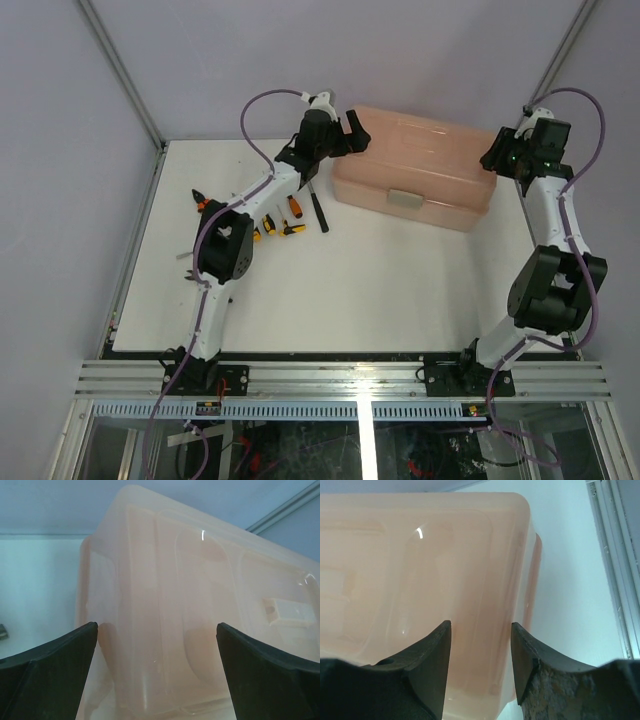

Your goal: Pack the tool kit

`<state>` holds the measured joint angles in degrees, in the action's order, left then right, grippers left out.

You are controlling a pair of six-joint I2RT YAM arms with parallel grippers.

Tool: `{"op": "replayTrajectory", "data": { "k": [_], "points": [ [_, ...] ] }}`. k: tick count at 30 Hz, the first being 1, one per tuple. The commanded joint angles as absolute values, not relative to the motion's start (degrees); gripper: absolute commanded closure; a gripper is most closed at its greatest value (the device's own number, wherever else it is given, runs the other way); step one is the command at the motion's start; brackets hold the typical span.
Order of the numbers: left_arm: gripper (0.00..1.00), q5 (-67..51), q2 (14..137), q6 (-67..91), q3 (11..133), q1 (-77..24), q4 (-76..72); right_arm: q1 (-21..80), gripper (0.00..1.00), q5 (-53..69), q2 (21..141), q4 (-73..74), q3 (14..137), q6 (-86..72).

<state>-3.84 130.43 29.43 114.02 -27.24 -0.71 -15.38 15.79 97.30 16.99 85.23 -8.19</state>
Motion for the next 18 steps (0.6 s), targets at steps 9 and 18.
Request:
{"op": "replayTrajectory", "data": {
  "k": [9,18],
  "points": [
    [0.00,-10.8,134.5,21.1,116.3,-27.9,7.2,-2.7,0.56,21.1,85.4,39.1,63.9,-9.7],
    [0.00,-15.5,136.9,20.3,118.2,-27.9,6.5,2.5,0.57,21.7,72.3,40.6,53.8,-16.5]
  ]
}}
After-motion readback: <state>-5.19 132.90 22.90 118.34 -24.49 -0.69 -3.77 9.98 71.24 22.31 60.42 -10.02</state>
